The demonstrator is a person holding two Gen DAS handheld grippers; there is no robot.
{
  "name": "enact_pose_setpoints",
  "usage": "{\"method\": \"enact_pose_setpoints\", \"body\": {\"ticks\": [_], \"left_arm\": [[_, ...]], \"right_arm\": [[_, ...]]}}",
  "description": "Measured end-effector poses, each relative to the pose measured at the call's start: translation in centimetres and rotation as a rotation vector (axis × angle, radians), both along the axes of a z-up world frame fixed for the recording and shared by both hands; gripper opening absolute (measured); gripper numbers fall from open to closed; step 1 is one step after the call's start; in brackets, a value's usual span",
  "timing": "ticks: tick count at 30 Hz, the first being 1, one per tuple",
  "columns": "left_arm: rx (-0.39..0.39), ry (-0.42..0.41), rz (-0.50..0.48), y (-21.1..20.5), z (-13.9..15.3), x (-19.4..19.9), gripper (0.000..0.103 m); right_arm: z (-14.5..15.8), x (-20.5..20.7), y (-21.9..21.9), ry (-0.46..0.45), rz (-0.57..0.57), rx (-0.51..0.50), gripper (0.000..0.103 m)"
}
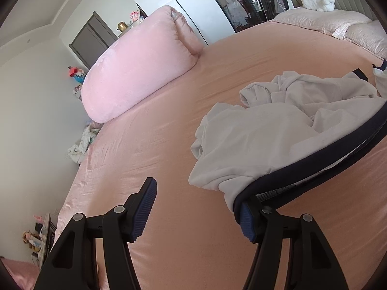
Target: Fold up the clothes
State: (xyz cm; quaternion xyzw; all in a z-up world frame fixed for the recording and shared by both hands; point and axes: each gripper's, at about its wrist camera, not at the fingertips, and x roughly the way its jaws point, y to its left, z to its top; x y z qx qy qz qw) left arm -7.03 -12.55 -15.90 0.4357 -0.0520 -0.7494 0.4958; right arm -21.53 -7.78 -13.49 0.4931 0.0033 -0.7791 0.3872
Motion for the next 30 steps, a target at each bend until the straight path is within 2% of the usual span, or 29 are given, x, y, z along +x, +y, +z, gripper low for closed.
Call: {"method": "enact_pose_setpoints", "body": {"ticks": [6,9,10,13,14,17,18,21,22,25,27,28,30], "left_arm": [[0.099,0.026,0.018,-0.1,-1.5,2.0,0.061],[0.126,0.063,-0.037,0.0,-2.0,2.7,0.061],[0.14,0.086,-0.061,-0.2,-2.2,2.9,0.061],[0.182,0.17,-0.09,-0.8,-2.5,3.7,0.061],[0.218,0.188,-0.089,-1.2,-2.7,3.9,0.061],[0.325,0.215,-0.075,-2.4,-4.3,3.8,0.061],[0.356,0.218,-0.068,-2.8,-4.9,3.8,0.061],[0.397,0.229,-0.064,-3.1,-6.7,3.8,0.062],[0.394,0.263,-0.057,-3.1,-6.7,4.2,0.064],[0.484,0.347,0.013,-4.5,-7.2,5.4,0.083],[0.536,0.406,0.01,-5.2,-7.4,5.9,0.097],[0.549,0.405,-0.008,-5.1,-7.4,5.7,0.102],[0.518,0.323,-0.008,-4.4,-7.5,4.5,0.103]], "right_arm": [[0.0,3.5,-0.3,0.133,0.035,0.077,0.011],[-1.1,4.7,-0.2,0.162,0.04,0.113,0.011],[-1.5,4.8,-0.1,0.164,0.041,0.114,0.015],[-3.2,4.6,0.6,0.128,0.033,0.089,0.015],[-3.7,4.4,1.2,0.105,0.017,0.069,0.015],[-4.8,3.6,2.3,0.039,-0.026,0.008,0.026],[-5.1,3.5,2.5,0.034,-0.035,0.002,0.035],[-5.9,3.3,2.8,0.026,-0.058,-0.009,0.048],[-6.2,3.5,2.8,0.031,-0.059,-0.004,0.049],[-6.7,4.1,2.6,0.076,-0.063,-0.002,0.049],[-7.0,4.5,2.4,0.11,-0.066,0.005,0.05],[-6.9,4.6,2.1,0.125,-0.065,0.021,0.05],[-6.8,4.7,1.4,0.157,-0.055,0.056,0.05]]}}
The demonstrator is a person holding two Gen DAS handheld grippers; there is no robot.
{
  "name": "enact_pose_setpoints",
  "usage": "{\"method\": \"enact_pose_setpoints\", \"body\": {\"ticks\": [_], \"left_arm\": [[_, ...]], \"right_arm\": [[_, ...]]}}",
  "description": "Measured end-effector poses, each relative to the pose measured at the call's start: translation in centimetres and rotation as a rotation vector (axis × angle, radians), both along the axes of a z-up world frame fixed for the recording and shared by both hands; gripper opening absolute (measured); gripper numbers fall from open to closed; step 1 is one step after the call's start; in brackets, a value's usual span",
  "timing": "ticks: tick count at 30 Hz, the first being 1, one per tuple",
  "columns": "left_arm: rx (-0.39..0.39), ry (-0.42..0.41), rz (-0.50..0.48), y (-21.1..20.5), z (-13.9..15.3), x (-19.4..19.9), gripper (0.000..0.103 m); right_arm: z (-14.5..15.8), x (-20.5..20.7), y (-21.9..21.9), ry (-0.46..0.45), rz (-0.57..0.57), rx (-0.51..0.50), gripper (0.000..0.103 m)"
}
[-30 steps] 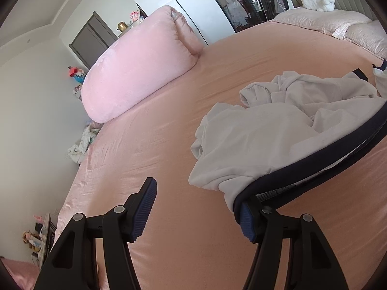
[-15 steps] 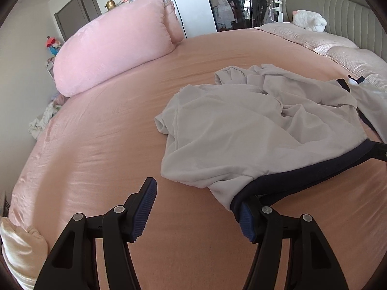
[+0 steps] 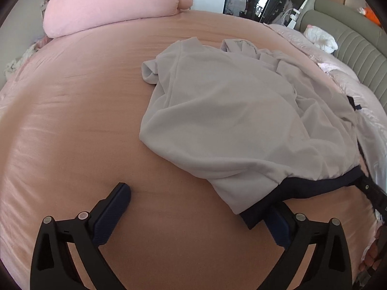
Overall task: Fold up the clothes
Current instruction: 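Grasp the navy hem with both grippers and pull the shirt flat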
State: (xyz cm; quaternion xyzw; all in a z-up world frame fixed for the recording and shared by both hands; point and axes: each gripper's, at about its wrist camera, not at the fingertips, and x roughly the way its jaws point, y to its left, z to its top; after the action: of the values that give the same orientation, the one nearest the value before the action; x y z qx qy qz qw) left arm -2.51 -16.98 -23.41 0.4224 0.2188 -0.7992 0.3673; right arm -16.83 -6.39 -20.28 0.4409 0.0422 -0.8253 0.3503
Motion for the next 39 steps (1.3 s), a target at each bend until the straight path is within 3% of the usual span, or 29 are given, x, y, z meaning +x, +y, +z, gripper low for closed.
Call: {"method": "enact_pose_setpoints", "body": {"ticks": [2,5,9,14,21,26,28,32,34,36,39], "left_arm": [[-0.052,-0.041,0.01,0.9,0.1,-0.7,0.103],[-0.04,-0.036,0.017,0.9,0.1,-0.7,0.103],[-0.04,-0.033,0.047,0.9,0.5,-0.4,0.103],[-0.173,-0.108,0.058,2.4,1.6,-1.1,0.103],[-0.423,-0.276,-0.043,5.5,1.6,-4.6,0.103],[-0.545,-0.349,-0.095,7.1,1.2,-5.6,0.1],[-0.524,-0.341,-0.114,7.0,1.3,-5.6,0.093],[-0.502,-0.319,-0.179,7.5,1.1,-5.8,0.068],[-0.513,-0.327,-0.212,8.0,0.9,-6.1,0.055],[-0.526,-0.341,-0.247,8.7,0.6,-6.4,0.036],[-0.468,-0.312,-0.289,8.2,0.2,-6.6,0.021]], "right_arm": [[0.0,0.1,-0.8,0.028,0.011,0.036,0.05],[0.0,0.4,-2.1,0.079,0.016,0.103,0.05],[0.0,0.8,-3.4,0.129,0.037,0.164,0.063],[0.1,0.2,-4.5,0.159,0.026,0.208,0.064],[-0.3,-0.1,-5.2,0.195,-0.013,0.281,0.067],[-0.3,0.2,-5.5,0.218,-0.001,0.307,0.067],[-0.4,0.2,-5.5,0.215,0.009,0.302,0.067],[-0.4,1.0,-5.7,0.228,0.04,0.305,0.062],[-0.3,2.0,-6.2,0.263,0.071,0.325,0.049],[-0.4,2.9,-6.8,0.283,0.113,0.338,0.037],[-0.6,4.0,-7.7,0.294,0.172,0.343,0.022]]}}
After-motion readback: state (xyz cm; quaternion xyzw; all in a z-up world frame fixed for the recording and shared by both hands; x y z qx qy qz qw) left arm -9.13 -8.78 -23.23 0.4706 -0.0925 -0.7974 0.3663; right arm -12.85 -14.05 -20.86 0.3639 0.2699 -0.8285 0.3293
